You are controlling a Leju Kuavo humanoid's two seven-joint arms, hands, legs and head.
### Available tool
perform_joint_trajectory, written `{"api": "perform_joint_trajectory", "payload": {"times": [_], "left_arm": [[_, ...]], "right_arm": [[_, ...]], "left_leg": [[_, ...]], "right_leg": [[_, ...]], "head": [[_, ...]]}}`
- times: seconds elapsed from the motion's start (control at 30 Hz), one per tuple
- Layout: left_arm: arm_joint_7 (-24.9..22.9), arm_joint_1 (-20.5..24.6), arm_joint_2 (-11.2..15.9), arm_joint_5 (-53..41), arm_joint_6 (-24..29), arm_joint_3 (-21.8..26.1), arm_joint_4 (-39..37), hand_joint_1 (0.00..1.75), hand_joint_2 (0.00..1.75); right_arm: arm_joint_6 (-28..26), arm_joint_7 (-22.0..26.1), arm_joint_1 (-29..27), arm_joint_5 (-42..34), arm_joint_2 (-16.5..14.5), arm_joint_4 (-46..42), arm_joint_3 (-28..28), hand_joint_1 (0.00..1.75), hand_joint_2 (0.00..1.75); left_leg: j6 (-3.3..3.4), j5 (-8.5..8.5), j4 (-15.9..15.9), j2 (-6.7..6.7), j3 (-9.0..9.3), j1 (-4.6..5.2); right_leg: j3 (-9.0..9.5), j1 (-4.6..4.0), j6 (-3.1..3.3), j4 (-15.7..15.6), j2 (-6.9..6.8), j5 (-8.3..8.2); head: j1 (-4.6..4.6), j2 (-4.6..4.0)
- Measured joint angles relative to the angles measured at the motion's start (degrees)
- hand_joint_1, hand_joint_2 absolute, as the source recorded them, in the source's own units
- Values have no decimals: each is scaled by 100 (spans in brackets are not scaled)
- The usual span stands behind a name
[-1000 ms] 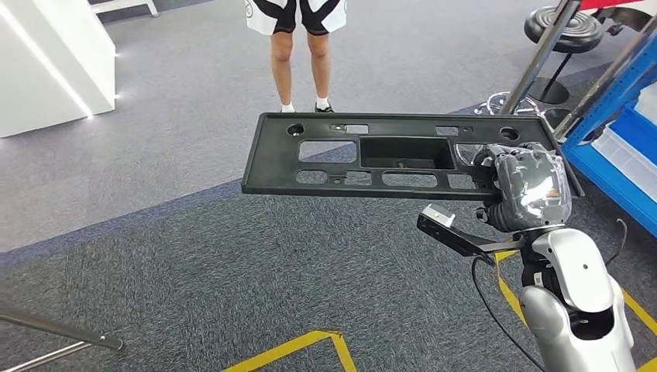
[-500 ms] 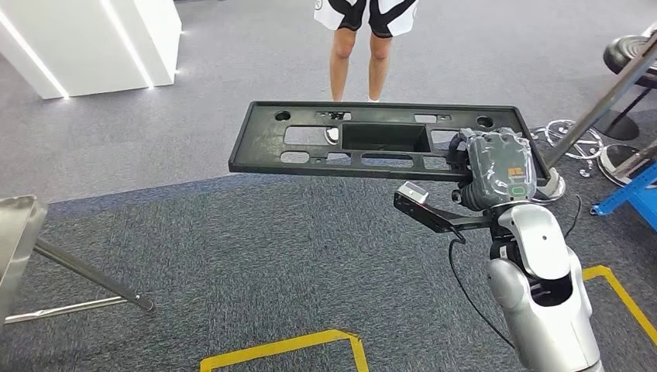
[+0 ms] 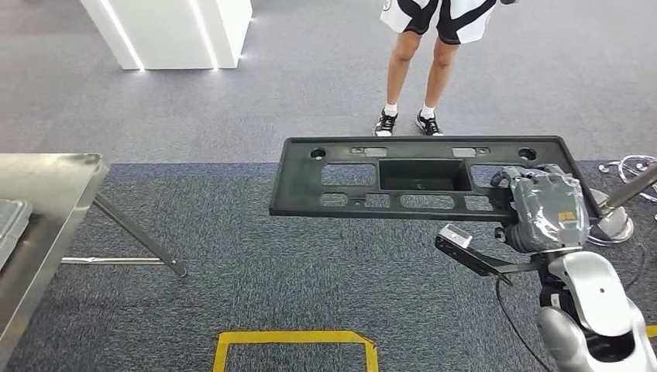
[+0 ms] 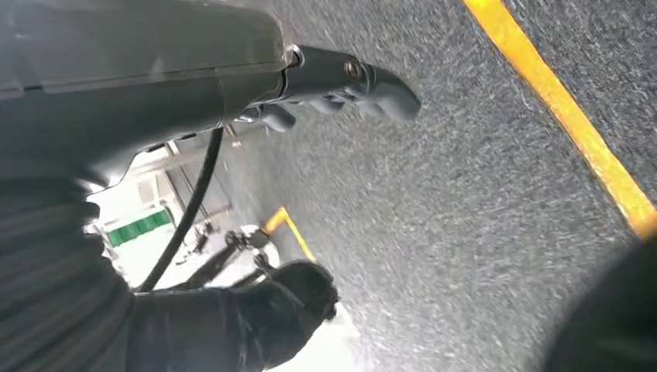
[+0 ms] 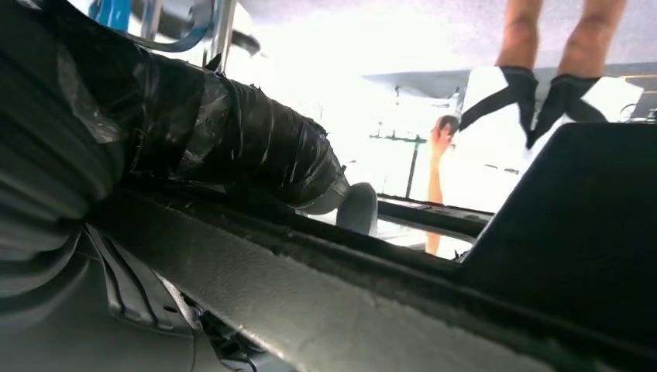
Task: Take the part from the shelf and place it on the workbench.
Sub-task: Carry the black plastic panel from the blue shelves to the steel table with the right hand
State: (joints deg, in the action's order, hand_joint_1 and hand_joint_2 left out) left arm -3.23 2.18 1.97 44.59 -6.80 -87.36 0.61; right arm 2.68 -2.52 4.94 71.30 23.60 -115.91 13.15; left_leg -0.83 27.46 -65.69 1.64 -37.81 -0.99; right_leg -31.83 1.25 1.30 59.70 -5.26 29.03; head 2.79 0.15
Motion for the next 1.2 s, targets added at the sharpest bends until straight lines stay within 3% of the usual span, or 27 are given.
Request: {"api": "perform_joint_trajectory", "payload": {"times": [0.03,0.1,0.17,0.23,0.3,0.37,0.4,0.43,0.47,0.53,0.6,0.67,0.7,0.73,0.8,0.87,0.9,0.93,0.97,1.03,1.1,1.2], "left_arm": [[-1,1,-9,-1,16,-1,0,0,175],[-5,11,-17,-5,38,-3,0,0,175],[-28,14,-19,-11,44,-8,0,0,175],[-63,20,-38,-14,43,-14,0,0,175],[-90,37,-56,-15,40,-18,0,0,175],[-103,52,-58,-16,32,-20,0,0,175],[-103,56,-60,-16,25,-21,0,0,175],[-103,58,-61,-17,18,-24,0,0,175],[-103,60,-63,-19,12,-26,0,0,175],[-103,68,-70,-20,8,-32,0,0,175],[-103,74,-73,-20,12,-38,-1,0,175],[-103,58,-71,-24,22,-46,-2,0,175],[-103,46,-72,-27,26,-52,-2,0,175],[-103,44,-74,-30,30,-58,-2,0,175],[-103,61,-78,-32,32,-67,-1,0,175],[-103,80,-82,-35,33,-74,0,0,175],[-104,82,-85,-42,34,-78,0,0,175],[-105,82,-87,-54,34,-83,0,0,175],[-106,82,-90,-68,34,-90,0,0,175],[-107,87,-89,-95,33,-108,-1,0,175],[-105,88,-87,-117,31,-123,-2,0,175],[-103,70,-86,-133,26,-132,-5,0,175]], "right_arm": [[25,14,-102,5,75,-85,-128,175,175],[85,26,-252,21,213,-206,-345,175,175],[142,31,-346,77,327,-277,-487,175,175],[190,27,-412,192,435,-325,-570,175,175],[235,22,-461,304,544,-349,-644,175,175],[272,21,-491,437,629,-353,-692,175,175],[286,21,-497,524,670,-350,-700,175,175],[299,21,-498,609,712,-347,-701,175,175],[315,21,-496,683,759,-342,-701,175,175],[342,23,-492,752,837,-325,-701,175,175],[355,26,-495,789,899,-306,-701,175,175],[356,20,-498,822,938,-297,-701,175,175],[356,14,-495,841,951,-297,-702,175,175],[355,6,-493,858,962,-297,-702,175,175],[354,-5,-492,877,988,-297,-705,175,175],[351,-37,-501,967,1005,-297,-707,175,175],[345,-91,-504,1094,1012,-297,-706,175,175],[333,-203,-506,1264,1037,-297,-704,175,175],[310,-380,-506,1458,1106,-294,-690,175,175],[228,-852,-474,1733,1378,-278,-625,175,175],[112,-1328,-385,1839,1739,-245,-460,175,175],[13,-1641,-257,1863,2139,-202,-159,175,175]], "left_leg": [[32,-99,342,101,182,28],[97,-133,652,199,323,93],[172,-165,702,72,320,104],[253,-217,792,-43,369,90],[306,-251,833,-159,400,90],[327,-255,818,-305,392,106],[331,-253,801,-386,388,113],[328,-247,777,-471,384,113],[319,-237,743,-557,380,108],[280,-209,657,-723,341,101],[218,-214,608,-862,270,102],[152,-247,613,-973,214,97],[127,-230,582,-914,188,102],[104,-155,467,-769,128,109],[66,169,-83,-378,-129,109],[40,487,-787,-226,-463,84],[39,524,-961,-210,-540,77],[49,453,-915,-201,-504,77],[71,301,-654,-176,-355,84],[149,-2,150,28,87,133],[221,-108,597,186,306,200],[300,-157,732,30,344,232]], "right_leg": [[14,-12,-27,4,-58,16],[33,-32,-89,1,-168,33],[61,-22,-155,-19,-241,42],[27,7,-201,130,-20,175],[-237,18,-210,719,352,508],[-583,11,-215,1386,502,750],[-657,12,-220,1498,519,719],[-629,17,-224,1397,530,581],[-498,31,-228,1092,567,364],[-204,66,-232,430,806,65],[-111,68,-208,172,940,10],[-123,53,-146,155,801,-19],[-114,53,-105,137,730,-33],[-105,56,-59,119,651,-46],[-102,33,6,99,498,-55],[-111,-3,26,100,335,-51],[-113,-15,29,101,250,-47],[-111,-24,30,101,163,-42],[-105,-30,29,101,77,-35],[-83,-38,13,100,-76,-17],[-65,-30,-34,95,-189,-2],[-8,0,-136,56,-281,16]], "head": [[-2,0],[-5,0],[-7,0],[-12,0],[-18,0],[-19,0],[-19,0],[-19,0],[-19,0],[-20,0],[-21,0],[-22,0],[-20,0],[-16,0],[-8,0],[-7,0],[-6,0],[-6,0],[-5,0],[-8,0],[-10,0],[-10,0]]}}
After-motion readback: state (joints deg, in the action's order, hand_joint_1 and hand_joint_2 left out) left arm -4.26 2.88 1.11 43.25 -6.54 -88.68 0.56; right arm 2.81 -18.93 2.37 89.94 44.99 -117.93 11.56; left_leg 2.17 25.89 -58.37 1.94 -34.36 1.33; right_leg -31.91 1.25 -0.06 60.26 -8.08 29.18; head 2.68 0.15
